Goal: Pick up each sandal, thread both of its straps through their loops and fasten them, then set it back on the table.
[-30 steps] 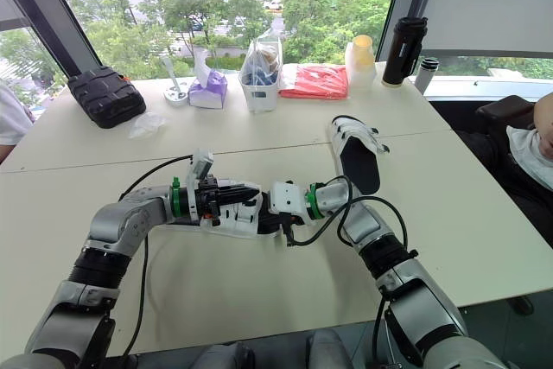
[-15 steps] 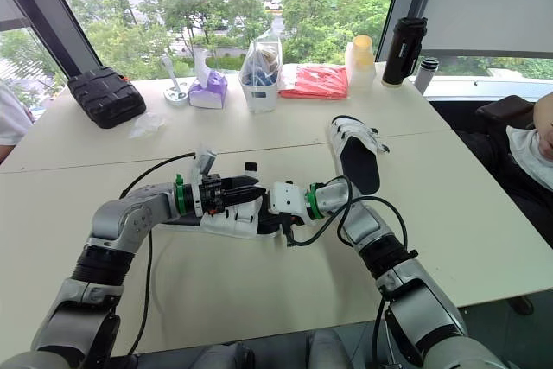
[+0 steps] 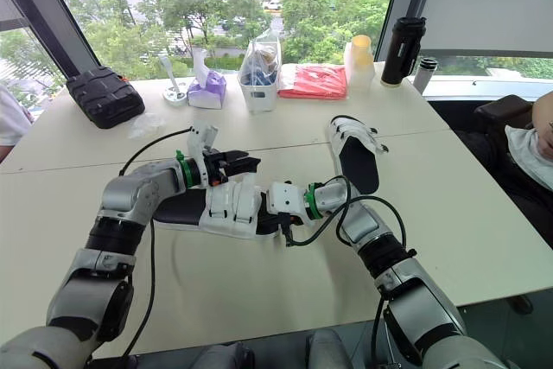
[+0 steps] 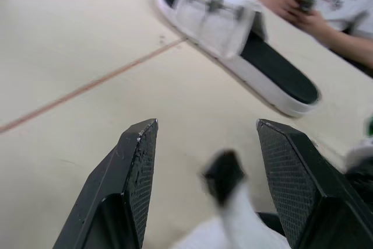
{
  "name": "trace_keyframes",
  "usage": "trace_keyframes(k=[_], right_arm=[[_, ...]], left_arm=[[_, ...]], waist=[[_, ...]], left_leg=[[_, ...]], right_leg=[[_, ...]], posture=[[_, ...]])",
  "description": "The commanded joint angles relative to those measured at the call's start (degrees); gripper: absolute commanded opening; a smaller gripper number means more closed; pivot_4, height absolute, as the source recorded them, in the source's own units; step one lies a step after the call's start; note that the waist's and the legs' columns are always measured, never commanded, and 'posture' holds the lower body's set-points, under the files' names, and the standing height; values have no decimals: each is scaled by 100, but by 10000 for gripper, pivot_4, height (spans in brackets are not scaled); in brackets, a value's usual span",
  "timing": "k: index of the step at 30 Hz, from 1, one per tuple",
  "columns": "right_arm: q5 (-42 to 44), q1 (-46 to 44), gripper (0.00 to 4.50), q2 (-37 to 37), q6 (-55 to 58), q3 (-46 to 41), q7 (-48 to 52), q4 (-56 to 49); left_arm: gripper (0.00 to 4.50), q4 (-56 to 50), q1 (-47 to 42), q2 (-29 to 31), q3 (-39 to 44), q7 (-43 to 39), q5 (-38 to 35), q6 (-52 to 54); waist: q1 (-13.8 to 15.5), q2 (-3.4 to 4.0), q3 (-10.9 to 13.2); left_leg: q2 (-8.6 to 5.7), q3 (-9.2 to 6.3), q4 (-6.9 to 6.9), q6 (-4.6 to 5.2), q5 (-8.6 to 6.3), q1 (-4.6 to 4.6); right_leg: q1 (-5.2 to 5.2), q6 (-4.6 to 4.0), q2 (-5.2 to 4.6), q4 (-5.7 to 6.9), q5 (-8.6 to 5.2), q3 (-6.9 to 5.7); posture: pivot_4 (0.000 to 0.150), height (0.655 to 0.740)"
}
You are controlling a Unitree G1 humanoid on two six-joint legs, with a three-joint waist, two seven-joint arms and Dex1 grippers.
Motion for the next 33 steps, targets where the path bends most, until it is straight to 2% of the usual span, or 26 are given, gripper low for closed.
trace_keyframes(k=[1, 4, 7, 12, 19, 29, 30, 32, 33], right_arm=[[-371, 285, 0, -13, 145, 434, 136, 393], [-373, 287, 0, 0, 136, 431, 122, 406], [-383, 272, 0, 18, 118, 429, 103, 441], [-392, 259, 0, 45, 95, 437, 84, 470], [-392, 289, 0, 50, 89, 442, 76, 438], [-386, 365, 0, -9, 114, 422, 68, 366], [-385, 368, 0, -7, 122, 423, 66, 359], [-384, 373, 0, -5, 134, 425, 61, 350], [-383, 371, 0, -4, 139, 425, 59, 349]], left_arm=[[27708, -107, -393, -10, 412, 106, -268, 274], [27708, -242, -600, 113, 536, 78, -291, 300], [27708, -309, -552, 502, 56, -444, 178, -227], [27708, 34, -470, 865, -519, -1345, 570, -720], [27708, 1155, -696, 730, -898, -1965, 1044, -1333], [27708, 2070, -1073, 432, -792, -2231, 1249, -1670], [22793, 2094, -1080, 429, -846, -2268, 1319, -1735], [16243, 2078, -1043, 463, -995, -2400, 1488, -1936], [10876, 2061, -1016, 486, -1063, -2476, 1576, -2048]], waist=[[-11, -1, 1], [-18, -1, 1], [-28, 0, 1], [-20, 1, 0], [-26, 1, 0], [-18, 0, 1], [-17, 0, 1], [-18, 0, 1], [-18, 0, 1]], left_leg=[[0, 0, 0, 0, 0, 0], [1, 0, -1, 0, 0, -2], [1, 2, -4, -2, -1, 0], [-2, 3, -3, -15, -2, 0], [-1, 3, -4, -14, -3, -1], [0, 2, -2, -13, -3, -1], [0, 2, -2, -13, -3, -1], [0, 2, -2, -13, -3, -1], [0, 2, -2, -13, -2, -1]], right_leg=[[-1, 0, 0, 0, 0, 0], [-5, 0, 0, 1, 0, 0], [-6, 0, 0, 1, 0, 1], [-5, -1, 5, 2, 0, 1], [-9, -1, 12, 2, 0, 2], [-8, -1, 13, 3, 0, 1], [-8, -1, 13, 3, 0, 1], [-8, -1, 13, 4, 0, 1], [-8, -1, 13, 4, 0, 2]], posture=[[1500, 7400], [1500, 7400], [1500, 7400], [1500, 7400], [1500, 7400], [1500, 7400], [1500, 7400], [1500, 7400], [1500, 7400]])
